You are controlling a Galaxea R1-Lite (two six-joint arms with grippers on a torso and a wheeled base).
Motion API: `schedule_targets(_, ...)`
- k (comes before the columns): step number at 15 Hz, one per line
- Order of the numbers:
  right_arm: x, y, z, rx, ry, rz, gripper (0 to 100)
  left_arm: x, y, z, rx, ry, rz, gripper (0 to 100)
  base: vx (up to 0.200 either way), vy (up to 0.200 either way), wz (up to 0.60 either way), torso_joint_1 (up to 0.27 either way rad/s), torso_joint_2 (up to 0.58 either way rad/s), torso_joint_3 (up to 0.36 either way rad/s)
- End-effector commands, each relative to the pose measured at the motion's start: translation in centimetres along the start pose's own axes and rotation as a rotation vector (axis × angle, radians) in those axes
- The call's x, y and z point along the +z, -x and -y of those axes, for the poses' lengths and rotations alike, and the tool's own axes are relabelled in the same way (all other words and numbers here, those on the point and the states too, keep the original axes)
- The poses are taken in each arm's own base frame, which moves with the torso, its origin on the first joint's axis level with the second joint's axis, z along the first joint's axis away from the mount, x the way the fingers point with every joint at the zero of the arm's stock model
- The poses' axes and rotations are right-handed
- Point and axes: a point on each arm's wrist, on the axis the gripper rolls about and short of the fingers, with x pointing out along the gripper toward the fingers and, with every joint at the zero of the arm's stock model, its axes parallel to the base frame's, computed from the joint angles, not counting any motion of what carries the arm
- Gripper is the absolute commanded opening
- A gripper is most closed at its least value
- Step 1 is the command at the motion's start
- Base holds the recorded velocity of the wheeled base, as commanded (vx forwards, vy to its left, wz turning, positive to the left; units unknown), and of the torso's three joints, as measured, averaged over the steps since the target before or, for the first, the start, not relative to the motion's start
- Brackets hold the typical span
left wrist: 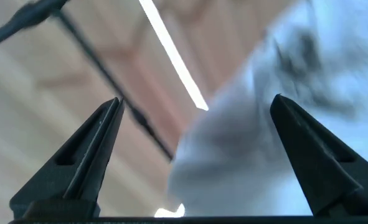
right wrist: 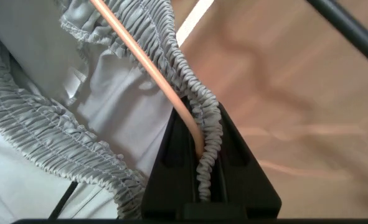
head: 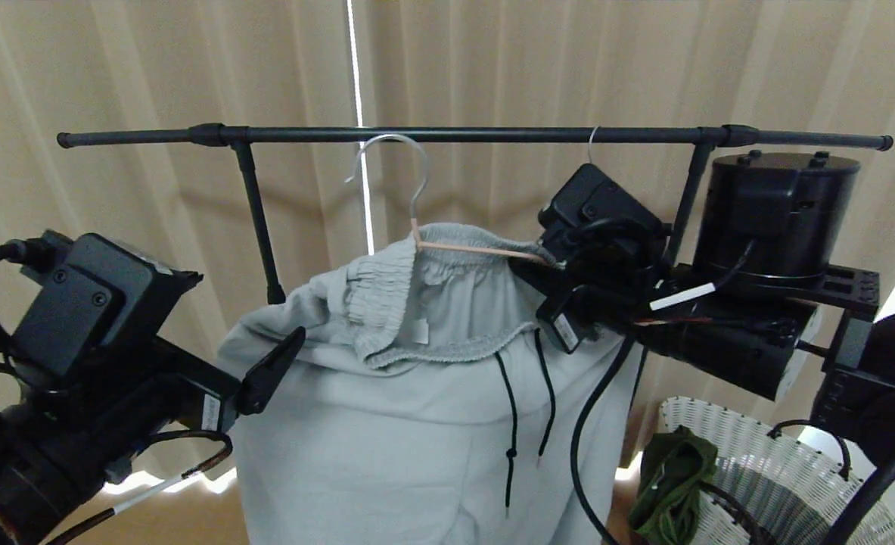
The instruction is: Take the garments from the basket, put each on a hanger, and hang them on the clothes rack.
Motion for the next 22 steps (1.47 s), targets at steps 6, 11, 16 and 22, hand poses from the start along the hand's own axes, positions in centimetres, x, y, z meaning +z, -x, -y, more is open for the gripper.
schedule_targets(6,0.8,5.2,4.2,-0.131,-0.037,0.061,0,-1.8,1.2,0.3,-0.04,0.043,-0.034,100,0.0,0.0,0.0,0.0,0.0,0.0)
schedule_targets(11,1.6,7.8,4.7,-0.146,-0.103,0.115,0,-3.3,1.0,0.2,-0.043,0.032,-0.094,100,0.0,0.0,0.0,0.0,0.0,0.0)
schedule_targets(16,1.7,9.6,4.8,-0.118,-0.104,0.155,0,-4.0,-1.6,-1.6,-0.076,0.054,-0.111,100,0.0,0.0,0.0,0.0,0.0,0.0)
schedule_targets(22,1.8,9.6,4.7,-0.095,-0.102,0.166,0,-4.1,-1.5,-1.4,-0.126,0.054,-0.091,0,0.0,0.0,0.0,0.0,0.0,0.0)
